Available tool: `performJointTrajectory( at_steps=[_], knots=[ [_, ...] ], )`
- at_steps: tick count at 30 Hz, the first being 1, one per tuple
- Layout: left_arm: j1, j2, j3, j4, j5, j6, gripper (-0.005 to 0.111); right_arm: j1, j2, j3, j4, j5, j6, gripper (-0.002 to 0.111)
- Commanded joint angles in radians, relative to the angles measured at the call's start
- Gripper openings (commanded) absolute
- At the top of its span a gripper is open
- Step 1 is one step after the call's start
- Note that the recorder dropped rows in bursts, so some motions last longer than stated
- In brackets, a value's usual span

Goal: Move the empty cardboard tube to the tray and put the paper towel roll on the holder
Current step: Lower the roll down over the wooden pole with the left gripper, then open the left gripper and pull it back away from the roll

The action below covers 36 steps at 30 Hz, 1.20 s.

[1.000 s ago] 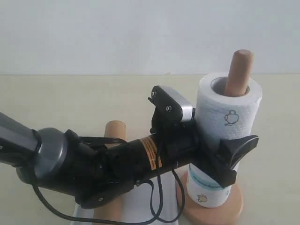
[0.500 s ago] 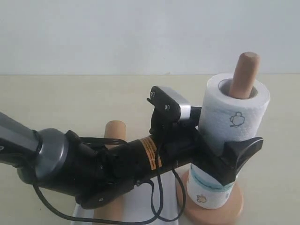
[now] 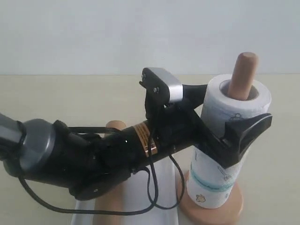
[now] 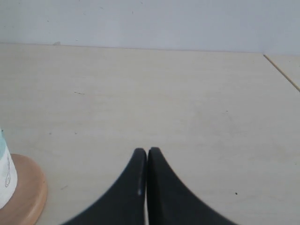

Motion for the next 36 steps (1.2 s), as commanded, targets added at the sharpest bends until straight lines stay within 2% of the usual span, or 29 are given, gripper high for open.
performJointTrajectory(
  at_steps=[1,4,8,12,17,23,25,27,29,31,32,36],
  knots=[
    [0.029,-0.088,0.062,0.058,0.052,-0.006,0.11,-0.003,-0.004,-0.001,0.001,-0.005,-0.005,0.0],
    [0.029,-0.184,0.141,0.187,0.052,-0.006,0.11,-0.003,-0.004,-0.001,0.001,-0.005,-0.005,0.0],
    [0.029,-0.249,0.188,0.271,0.052,-0.01,0.11,-0.003,-0.004,-0.001,0.001,-0.005,-0.005,0.0],
    [0.029,-0.328,0.248,0.226,0.057,0.005,0.11,-0.003,-0.004,-0.001,0.001,-0.005,-0.005,0.0],
    [0.071,-0.431,0.297,0.163,0.242,0.055,0.11,-0.003,-0.004,-0.001,0.001,-0.005,-0.005,0.0],
    [0.118,-0.563,0.361,0.166,0.31,0.01,0.108,-0.003,-0.004,-0.001,0.001,-0.007,-0.005,0.0],
    [0.122,-0.604,0.37,0.16,0.348,-0.076,0.1,-0.003,-0.004,-0.001,0.001,-0.007,-0.005,0.0],
    [0.133,-0.646,0.382,0.167,0.38,-0.128,0.079,-0.003,-0.004,-0.001,0.001,-0.007,-0.005,0.0],
    [0.141,-0.684,0.393,0.174,0.397,-0.131,0.048,-0.003,-0.004,-0.001,0.001,-0.007,-0.005,0.0],
    [0.151,-0.719,0.397,0.174,0.419,-0.131,0.012,-0.003,-0.004,-0.001,0.001,-0.007,-0.005,0.0],
    [0.155,-0.733,0.397,0.179,0.441,-0.123,0.005,-0.003,-0.004,-0.001,0.001,-0.007,-0.005,0.0],
    [0.157,-0.8,0.397,0.179,0.533,-0.114,0.006,-0.003,-0.004,-0.001,0.001,-0.007,-0.005,0.0]
  ],
)
